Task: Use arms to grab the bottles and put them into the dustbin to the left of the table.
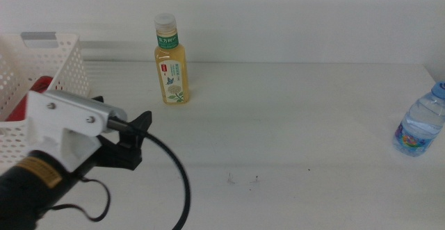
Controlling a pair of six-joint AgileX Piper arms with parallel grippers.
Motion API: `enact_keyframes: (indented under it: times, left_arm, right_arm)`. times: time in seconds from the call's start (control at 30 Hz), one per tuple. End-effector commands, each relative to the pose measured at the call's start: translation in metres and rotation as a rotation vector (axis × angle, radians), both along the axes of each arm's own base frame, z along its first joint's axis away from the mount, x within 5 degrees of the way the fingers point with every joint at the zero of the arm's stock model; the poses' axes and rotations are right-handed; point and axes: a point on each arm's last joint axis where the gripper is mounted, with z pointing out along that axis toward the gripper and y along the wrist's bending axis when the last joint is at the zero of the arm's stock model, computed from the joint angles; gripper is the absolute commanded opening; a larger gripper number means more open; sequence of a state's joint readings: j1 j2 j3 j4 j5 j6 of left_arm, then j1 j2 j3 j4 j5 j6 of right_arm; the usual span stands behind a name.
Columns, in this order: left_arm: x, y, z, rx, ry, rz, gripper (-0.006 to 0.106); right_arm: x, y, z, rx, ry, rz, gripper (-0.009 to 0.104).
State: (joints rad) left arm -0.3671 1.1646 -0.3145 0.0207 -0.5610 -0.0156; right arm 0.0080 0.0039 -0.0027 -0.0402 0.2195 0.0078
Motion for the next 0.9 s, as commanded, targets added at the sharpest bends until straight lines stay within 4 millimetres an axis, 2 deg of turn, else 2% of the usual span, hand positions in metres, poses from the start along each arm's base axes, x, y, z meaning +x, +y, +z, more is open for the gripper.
enact_keyframes:
  times: [0.0, 0.23, 0.37, 0.67, 0.87]
  left_arm:
    - [0.008, -0.002, -0.008, -0.045, -0.001, 0.028, 0.094]
    - [0.036, -0.005, -0.034, -0.131, -0.070, 0.112, 0.094]
    - [0.061, -0.013, -0.046, -0.122, -0.044, 0.123, 0.094]
    - [0.117, -0.035, -0.063, -0.119, -0.045, 0.118, 0.094]
    - [0.144, -0.046, -0.074, -0.114, -0.029, 0.113, 0.094]
  right_arm:
    - [0.000, 0.000, 0.000, -0.012, -0.011, -0.007, 0.091]
    - [0.000, 0.000, 0.000, -0.012, -0.011, -0.007, 0.091]
    - [0.000, 0.000, 0.000, -0.012, -0.011, -0.007, 0.091]
    - [0.000, 0.000, 0.000, -0.012, -0.011, -0.007, 0.091]
    - [0.000, 0.000, 0.000, -0.012, -0.011, -0.007, 0.091]
